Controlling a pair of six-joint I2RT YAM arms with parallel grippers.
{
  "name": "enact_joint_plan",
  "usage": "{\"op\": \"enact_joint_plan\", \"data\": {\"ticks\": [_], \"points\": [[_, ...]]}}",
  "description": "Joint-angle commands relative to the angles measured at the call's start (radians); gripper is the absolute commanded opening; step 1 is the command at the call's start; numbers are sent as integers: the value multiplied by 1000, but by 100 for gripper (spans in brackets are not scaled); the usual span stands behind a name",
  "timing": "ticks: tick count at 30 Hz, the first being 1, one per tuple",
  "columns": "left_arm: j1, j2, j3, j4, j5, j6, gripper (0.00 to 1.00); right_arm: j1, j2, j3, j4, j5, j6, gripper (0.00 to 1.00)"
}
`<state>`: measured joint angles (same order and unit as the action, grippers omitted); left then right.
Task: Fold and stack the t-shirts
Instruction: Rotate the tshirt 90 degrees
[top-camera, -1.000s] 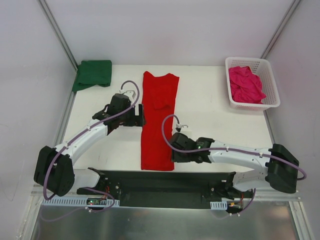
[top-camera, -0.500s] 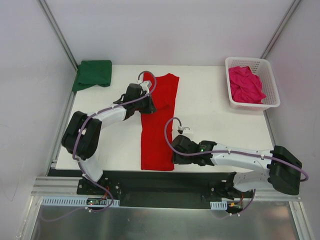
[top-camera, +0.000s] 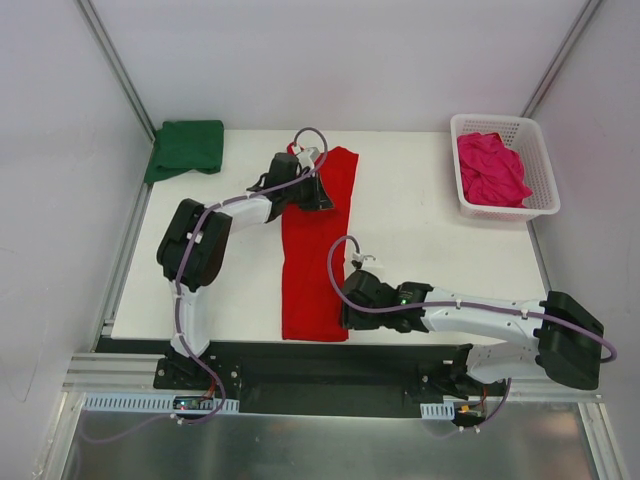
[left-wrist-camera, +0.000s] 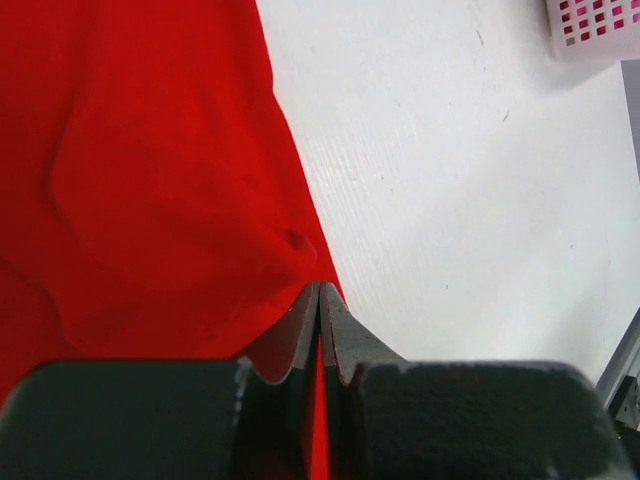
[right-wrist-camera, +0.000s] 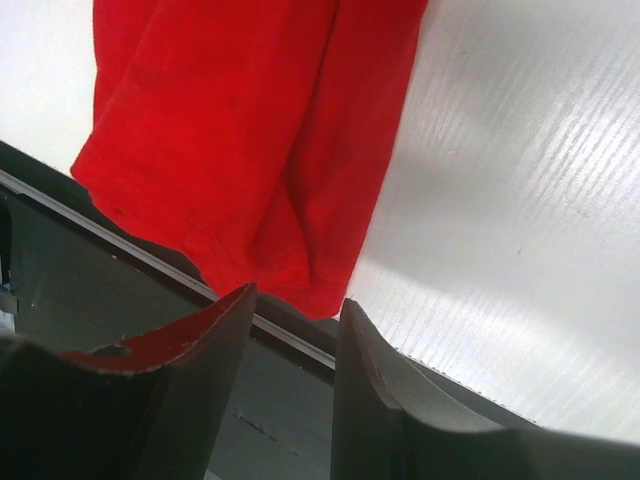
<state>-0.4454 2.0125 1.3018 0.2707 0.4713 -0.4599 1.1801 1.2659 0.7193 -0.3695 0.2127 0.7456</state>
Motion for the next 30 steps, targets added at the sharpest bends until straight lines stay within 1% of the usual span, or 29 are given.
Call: {"op": "enact_joint_plan", "data": {"ticks": [1, 11, 15, 19, 23, 25, 26, 28, 29, 30], "points": [[-4, 41, 76, -4, 36, -3, 0, 16, -2, 57, 37, -25, -29, 42], [-3, 60, 74, -22, 29, -3, 0, 38, 73, 84, 95, -87, -68, 42], [-3, 75, 97, -60, 20, 1, 0, 44, 119, 97, 103, -104, -78, 42], [-1, 98, 129, -94, 17, 1, 0, 47, 128, 98, 101, -107, -78, 41], [-1, 104, 131, -96, 18, 0, 0, 47, 132, 95, 93, -104, -80, 35], [-1, 104, 134, -96, 15, 1, 0, 49, 136, 94, 92, -104, -77, 28], [-1, 106, 134, -97, 13, 3, 0, 49, 136, 94, 92, -104, -75, 21], [1, 112, 136, -102, 12, 6, 0, 50, 135, 95, 84, -104, -71, 16], [1, 114, 139, -103, 12, 6, 0, 50, 130, 95, 81, -101, -71, 11], [2, 115, 140, -105, 13, 6, 0, 49, 125, 98, 67, -99, -71, 10]]}}
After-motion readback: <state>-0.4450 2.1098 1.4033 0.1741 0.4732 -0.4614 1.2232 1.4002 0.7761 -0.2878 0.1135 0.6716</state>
